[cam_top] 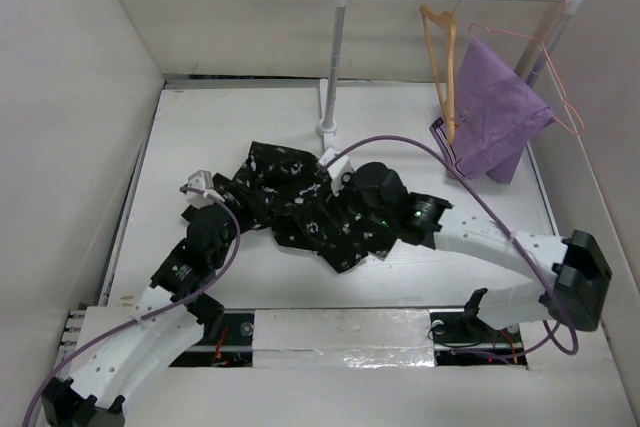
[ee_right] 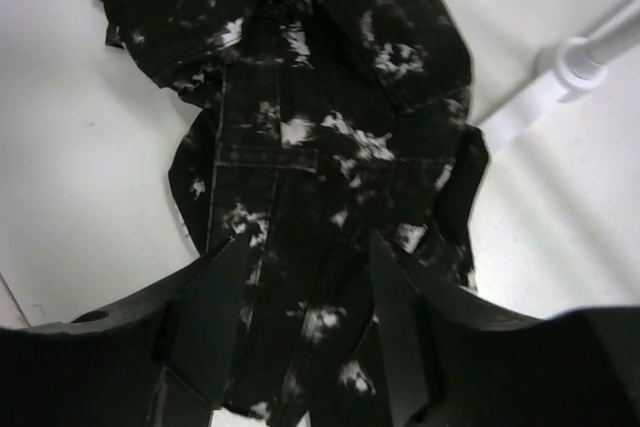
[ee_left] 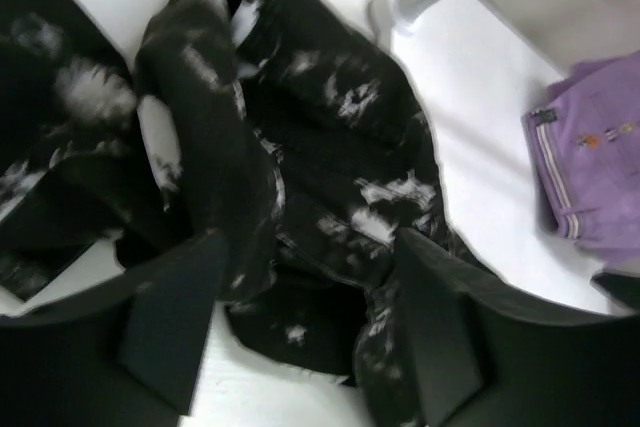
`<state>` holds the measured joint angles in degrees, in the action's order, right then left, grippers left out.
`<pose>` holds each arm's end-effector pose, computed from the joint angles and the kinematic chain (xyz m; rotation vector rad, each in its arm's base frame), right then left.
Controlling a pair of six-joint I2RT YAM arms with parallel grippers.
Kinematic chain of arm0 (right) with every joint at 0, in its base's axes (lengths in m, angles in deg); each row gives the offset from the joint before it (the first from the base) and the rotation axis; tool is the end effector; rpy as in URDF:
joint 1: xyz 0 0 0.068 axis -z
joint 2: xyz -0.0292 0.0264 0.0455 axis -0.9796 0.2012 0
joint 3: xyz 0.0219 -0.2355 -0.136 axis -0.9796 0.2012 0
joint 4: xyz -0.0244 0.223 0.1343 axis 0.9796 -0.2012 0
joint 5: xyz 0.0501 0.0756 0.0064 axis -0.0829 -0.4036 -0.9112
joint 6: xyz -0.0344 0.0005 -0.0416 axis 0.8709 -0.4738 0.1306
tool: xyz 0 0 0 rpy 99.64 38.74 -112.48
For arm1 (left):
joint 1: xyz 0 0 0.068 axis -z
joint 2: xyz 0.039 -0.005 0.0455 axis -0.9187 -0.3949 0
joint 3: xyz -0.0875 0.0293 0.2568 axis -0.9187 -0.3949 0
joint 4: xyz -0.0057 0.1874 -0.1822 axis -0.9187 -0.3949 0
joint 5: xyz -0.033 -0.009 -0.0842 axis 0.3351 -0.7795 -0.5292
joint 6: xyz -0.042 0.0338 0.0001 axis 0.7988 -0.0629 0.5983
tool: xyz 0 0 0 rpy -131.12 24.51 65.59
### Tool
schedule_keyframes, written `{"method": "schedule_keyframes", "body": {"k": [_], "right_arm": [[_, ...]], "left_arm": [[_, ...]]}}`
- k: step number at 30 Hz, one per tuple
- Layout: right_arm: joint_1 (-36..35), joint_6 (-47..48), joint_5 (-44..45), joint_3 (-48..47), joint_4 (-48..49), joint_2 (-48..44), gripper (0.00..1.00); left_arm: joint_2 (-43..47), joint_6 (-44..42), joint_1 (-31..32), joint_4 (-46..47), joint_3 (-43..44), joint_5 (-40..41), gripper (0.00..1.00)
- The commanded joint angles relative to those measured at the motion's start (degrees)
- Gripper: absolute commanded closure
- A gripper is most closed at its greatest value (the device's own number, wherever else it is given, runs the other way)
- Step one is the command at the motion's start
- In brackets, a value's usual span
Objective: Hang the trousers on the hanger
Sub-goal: Flatten out the trousers at the center of the board.
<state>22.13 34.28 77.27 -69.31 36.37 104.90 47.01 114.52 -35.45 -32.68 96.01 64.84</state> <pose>0.1690 0.2466 0.3083 -0.9912 1.7476 0.4604 0.1297 -0.0648 0.2627 -0.4183 1.7547 -0.6205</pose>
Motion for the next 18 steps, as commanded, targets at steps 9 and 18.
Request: {"method": "schedule_keyframes", "body": {"k": [9,18], "right_arm": [[-2.4,5.5,-5.3,-14.3,3.0,20.7,0.28],[-3.1,6.0,-4.1,-17.7,2.3,28.7,0.31]], "left_arm": [[-1.7,5.3,0.0,-2.2,-5.2,3.9,0.25],[-6.9,7.0,0.0,3.8,-8.4,5.2,0.31]]}}
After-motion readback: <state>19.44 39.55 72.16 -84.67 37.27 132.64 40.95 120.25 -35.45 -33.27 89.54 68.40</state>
